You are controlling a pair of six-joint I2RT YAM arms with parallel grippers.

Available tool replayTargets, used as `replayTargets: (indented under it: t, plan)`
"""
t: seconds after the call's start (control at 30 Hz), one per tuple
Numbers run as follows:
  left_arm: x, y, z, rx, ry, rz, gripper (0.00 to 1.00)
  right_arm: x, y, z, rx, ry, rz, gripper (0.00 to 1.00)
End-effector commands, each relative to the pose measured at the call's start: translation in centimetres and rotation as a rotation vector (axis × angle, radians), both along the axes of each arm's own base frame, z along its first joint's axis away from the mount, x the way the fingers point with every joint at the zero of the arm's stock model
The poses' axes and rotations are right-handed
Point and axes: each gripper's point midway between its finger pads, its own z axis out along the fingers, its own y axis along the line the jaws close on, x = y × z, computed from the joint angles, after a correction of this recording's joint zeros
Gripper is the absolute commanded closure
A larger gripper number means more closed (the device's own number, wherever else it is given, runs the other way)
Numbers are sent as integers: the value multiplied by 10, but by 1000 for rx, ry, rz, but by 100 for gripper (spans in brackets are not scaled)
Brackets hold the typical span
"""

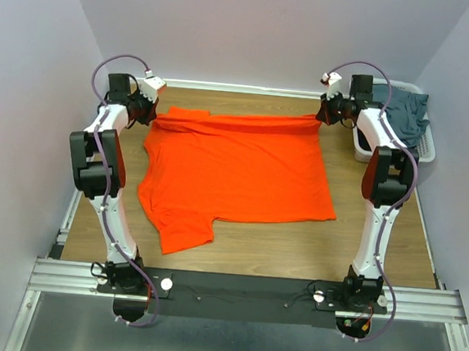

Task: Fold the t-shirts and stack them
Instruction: Fold the tshirt

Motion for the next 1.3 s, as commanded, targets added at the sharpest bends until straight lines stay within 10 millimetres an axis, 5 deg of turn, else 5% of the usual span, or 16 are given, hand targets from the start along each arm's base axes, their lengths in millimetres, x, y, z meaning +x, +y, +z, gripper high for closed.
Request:
replayTargets:
  t: [0.0, 0.63, 0.67, 0.87, 1.27]
  plan:
    - [-7, 6, 27, 35, -75, -26, 100, -10, -3, 18, 7, -30, 29, 100]
    - [-64, 0, 7, 85, -29, -62, 100, -35, -2, 6, -7, 4, 63, 99]
    - [-67, 0, 5, 87, -24, -63, 100, -34, -14, 9, -6, 1, 41, 99]
    - [-71, 2, 3, 113, -23, -62, 100, -47, -15, 15, 0, 1, 53, 99]
    - [-73, 7, -1, 136, -1, -71, 100, -70, -16, -8, -13, 58, 67, 99]
